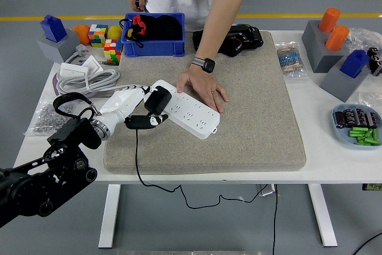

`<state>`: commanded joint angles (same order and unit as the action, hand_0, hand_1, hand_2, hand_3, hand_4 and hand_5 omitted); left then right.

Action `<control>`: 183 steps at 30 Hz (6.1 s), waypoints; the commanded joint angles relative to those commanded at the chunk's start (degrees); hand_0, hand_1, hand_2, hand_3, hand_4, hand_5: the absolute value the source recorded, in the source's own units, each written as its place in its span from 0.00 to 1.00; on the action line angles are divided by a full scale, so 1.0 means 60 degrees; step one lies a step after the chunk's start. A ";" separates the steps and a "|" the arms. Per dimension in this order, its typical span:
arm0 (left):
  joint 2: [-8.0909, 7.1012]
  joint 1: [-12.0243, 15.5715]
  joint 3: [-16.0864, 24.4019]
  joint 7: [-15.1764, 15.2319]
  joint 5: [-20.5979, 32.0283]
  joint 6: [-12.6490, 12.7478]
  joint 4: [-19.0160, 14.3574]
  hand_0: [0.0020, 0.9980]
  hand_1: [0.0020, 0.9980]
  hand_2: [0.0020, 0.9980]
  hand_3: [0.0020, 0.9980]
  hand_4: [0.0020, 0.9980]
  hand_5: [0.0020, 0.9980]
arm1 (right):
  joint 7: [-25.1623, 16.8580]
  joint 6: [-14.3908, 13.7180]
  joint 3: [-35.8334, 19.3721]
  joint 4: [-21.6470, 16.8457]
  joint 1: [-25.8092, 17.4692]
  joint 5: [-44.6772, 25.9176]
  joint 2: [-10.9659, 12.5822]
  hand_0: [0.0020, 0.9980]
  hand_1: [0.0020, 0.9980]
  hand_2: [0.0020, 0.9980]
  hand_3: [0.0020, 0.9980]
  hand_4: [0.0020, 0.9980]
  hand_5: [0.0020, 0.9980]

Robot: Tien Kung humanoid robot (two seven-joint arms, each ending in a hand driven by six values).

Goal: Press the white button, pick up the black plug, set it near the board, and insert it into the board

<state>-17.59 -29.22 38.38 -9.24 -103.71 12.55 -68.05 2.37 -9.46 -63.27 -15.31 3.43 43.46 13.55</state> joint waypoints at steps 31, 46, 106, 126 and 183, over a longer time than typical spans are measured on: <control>0.0470 -0.0224 0.0208 0.0133 0.0227 0.0053 0.0599 0.86 0.91 0.82 0.78 0.80 0.55 | -0.0002 0.0000 -0.0007 0.0000 0.0040 -0.0001 -0.0022 0.61 0.55 0.59 0.54 0.63 0.31; 0.0703 0.1018 0.3000 0.0358 -0.0079 0.0276 -0.0222 0.86 0.91 0.83 0.80 0.79 0.54 | 0.0004 0.0005 -0.0038 0.0000 0.0026 0.0018 -0.0056 0.61 0.55 0.58 0.54 0.63 0.30; 0.0666 0.3108 0.8533 0.1173 0.0388 0.0392 -0.1116 0.86 0.89 0.83 0.77 0.78 0.44 | 0.0282 0.0151 -0.0497 -0.0082 0.0113 0.0292 -0.0103 0.61 0.55 0.59 0.54 0.64 0.31; 0.0614 0.3117 0.8446 0.1126 0.0399 0.0316 -0.1255 0.86 0.89 0.83 0.77 0.78 0.43 | 0.0345 0.0182 -0.0457 -0.0082 0.0122 0.0294 -0.0105 0.62 0.56 0.60 0.54 0.64 0.31; 0.0644 0.3146 0.8367 0.0873 0.0363 0.0258 -0.1386 0.86 0.88 0.82 0.76 0.76 0.43 | 0.0464 0.0251 -0.0476 -0.0043 0.0038 0.0297 -0.0148 0.62 0.56 0.60 0.54 0.65 0.33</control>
<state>-13.73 -10.35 88.58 -4.00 -101.53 14.10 -76.37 5.16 -7.96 -66.13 -15.57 3.66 45.25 12.66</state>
